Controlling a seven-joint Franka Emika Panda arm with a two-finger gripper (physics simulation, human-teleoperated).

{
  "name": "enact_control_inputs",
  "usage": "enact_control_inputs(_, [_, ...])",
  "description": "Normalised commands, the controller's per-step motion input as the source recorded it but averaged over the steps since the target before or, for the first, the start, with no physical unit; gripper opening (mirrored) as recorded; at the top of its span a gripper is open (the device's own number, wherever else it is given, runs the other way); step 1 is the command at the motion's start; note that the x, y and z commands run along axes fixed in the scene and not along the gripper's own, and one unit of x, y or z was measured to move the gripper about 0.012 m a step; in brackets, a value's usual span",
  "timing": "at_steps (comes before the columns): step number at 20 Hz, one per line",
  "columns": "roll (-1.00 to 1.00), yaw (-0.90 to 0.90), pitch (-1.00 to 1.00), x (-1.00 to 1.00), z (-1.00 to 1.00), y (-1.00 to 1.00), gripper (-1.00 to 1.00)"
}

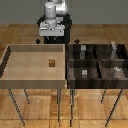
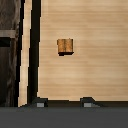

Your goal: Place the loaf of bread into the appropriate compartment.

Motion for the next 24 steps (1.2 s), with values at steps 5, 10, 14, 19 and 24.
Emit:
enact_control_inputs(5, [0.00,0.00,0.00,0.00,0.00,-0.60,1.00])
enact_control_inputs(10, [0.00,0.00,0.00,0.40,0.00,0.00,1.00])
enact_control_inputs(14, [0.00,0.00,0.00,1.00,0.00,0.05,1.00])
enact_control_inputs(19, [0.00,0.00,0.00,0.00,0.00,0.40,1.00])
enact_control_inputs(24, [0.00,0.00,0.00,0.40,0.00,0.00,1.00])
